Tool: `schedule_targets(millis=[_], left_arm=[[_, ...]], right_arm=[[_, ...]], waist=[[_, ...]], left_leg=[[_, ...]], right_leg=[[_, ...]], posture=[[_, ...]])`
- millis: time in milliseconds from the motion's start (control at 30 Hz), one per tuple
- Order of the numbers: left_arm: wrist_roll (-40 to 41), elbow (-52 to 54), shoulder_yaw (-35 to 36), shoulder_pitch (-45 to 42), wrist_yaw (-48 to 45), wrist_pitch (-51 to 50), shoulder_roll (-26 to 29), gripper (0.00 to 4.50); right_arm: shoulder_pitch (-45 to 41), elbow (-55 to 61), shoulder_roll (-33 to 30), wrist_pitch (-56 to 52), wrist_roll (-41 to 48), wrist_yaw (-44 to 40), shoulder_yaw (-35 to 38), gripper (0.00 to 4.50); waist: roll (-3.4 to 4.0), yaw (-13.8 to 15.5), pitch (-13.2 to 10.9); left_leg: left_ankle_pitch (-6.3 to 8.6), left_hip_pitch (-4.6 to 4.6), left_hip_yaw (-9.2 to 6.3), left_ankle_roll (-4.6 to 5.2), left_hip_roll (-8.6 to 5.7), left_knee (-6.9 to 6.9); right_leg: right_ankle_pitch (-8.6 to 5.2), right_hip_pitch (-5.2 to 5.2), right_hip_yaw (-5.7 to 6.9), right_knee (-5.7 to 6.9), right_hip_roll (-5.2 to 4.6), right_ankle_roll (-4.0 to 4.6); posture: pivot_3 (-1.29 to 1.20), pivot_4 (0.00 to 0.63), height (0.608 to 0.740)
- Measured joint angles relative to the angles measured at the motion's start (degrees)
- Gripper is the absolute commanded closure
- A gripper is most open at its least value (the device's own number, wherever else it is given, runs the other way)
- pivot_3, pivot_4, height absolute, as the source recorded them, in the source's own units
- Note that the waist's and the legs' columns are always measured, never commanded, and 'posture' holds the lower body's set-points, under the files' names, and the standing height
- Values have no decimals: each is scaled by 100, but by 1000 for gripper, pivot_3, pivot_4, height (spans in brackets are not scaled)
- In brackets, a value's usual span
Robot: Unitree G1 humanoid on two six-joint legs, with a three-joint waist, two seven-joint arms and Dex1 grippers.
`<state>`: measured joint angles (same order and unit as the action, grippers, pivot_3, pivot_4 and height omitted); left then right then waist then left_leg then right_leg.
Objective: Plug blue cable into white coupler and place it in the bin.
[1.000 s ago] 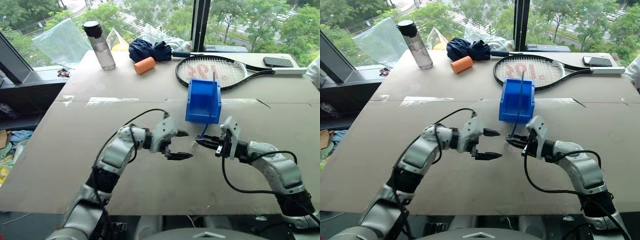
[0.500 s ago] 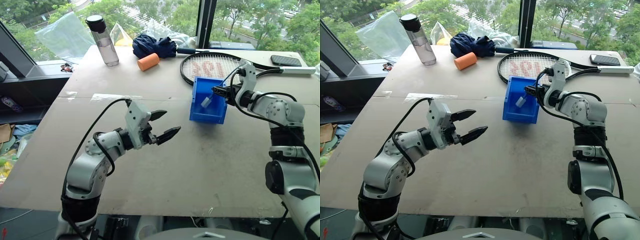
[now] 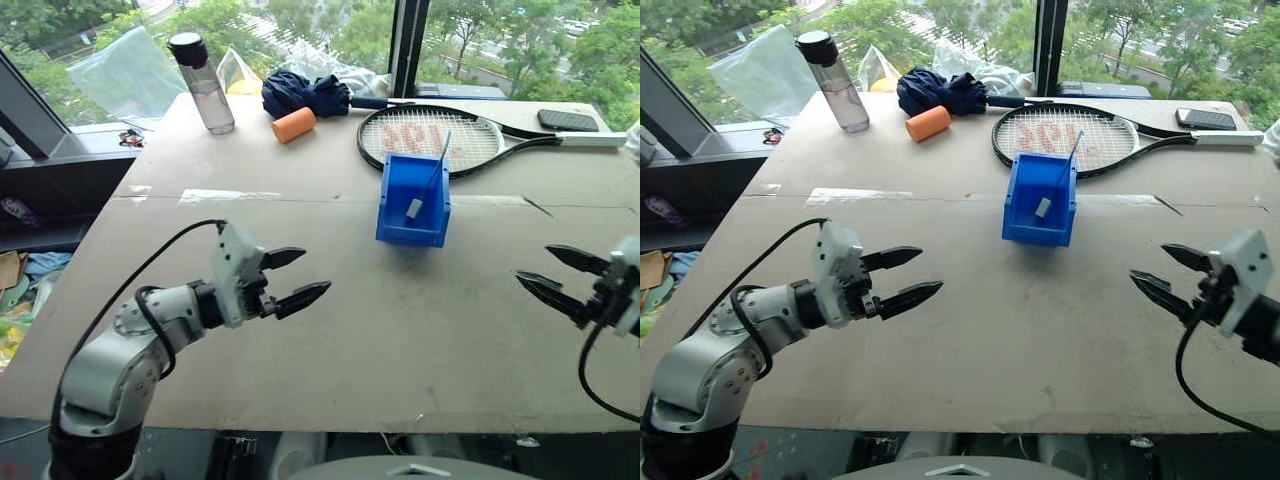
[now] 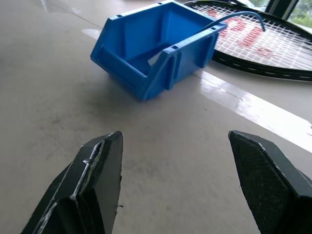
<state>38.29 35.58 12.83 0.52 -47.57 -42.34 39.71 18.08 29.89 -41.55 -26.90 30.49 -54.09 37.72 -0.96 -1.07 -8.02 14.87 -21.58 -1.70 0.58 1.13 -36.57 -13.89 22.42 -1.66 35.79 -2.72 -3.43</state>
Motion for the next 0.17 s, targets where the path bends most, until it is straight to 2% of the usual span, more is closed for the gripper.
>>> schedule_targets(millis=[167], left_arm=[[68,5,394,921,-368,102,362,391]], right_arm=[[1534,-213,271,1245,-411,-782,608,1066]], waist=[[-4,50,-7]], left_leg=[[1,12,14,-1,15,2]], right_leg=[[-4,-4,0,-2,-4,3]], posture=[[0,150,740]])
